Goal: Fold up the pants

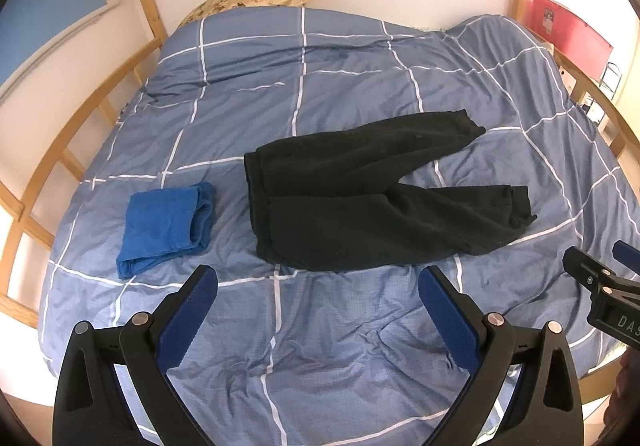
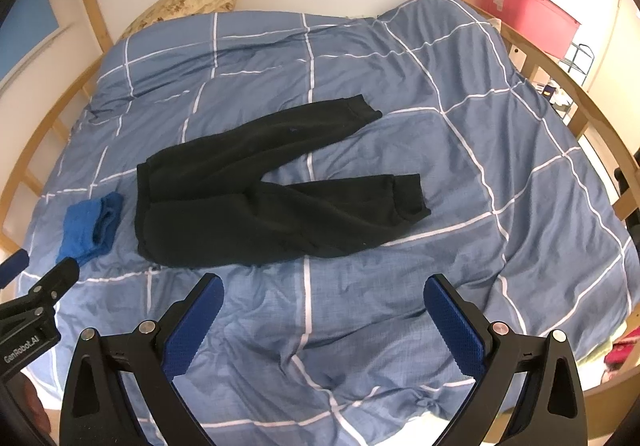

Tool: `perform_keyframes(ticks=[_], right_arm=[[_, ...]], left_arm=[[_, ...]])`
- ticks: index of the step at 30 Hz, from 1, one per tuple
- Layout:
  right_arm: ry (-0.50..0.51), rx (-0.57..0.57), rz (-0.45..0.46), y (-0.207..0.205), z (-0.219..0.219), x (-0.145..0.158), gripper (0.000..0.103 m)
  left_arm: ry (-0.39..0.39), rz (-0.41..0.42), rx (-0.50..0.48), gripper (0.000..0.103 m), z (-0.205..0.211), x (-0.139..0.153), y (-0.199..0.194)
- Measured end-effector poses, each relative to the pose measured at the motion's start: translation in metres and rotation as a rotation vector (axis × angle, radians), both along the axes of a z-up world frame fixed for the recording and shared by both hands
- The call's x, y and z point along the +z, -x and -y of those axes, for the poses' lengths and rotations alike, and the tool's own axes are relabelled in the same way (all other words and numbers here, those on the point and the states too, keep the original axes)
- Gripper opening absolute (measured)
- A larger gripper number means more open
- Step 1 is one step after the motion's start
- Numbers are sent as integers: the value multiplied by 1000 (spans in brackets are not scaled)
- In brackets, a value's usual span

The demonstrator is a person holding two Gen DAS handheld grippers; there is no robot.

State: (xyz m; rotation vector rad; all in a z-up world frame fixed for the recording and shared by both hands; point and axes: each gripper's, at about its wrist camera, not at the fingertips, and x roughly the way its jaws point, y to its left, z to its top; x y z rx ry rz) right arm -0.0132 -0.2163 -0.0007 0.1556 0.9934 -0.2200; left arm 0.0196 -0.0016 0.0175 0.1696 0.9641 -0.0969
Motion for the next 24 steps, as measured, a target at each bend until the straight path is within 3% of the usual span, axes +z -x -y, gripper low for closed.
perform_keyframes(ticks=[24], right_arm=[[6,-2,-1,-3,2,-1,102]], left_arm=[[-2,6,-20,102,6,-1,-6]])
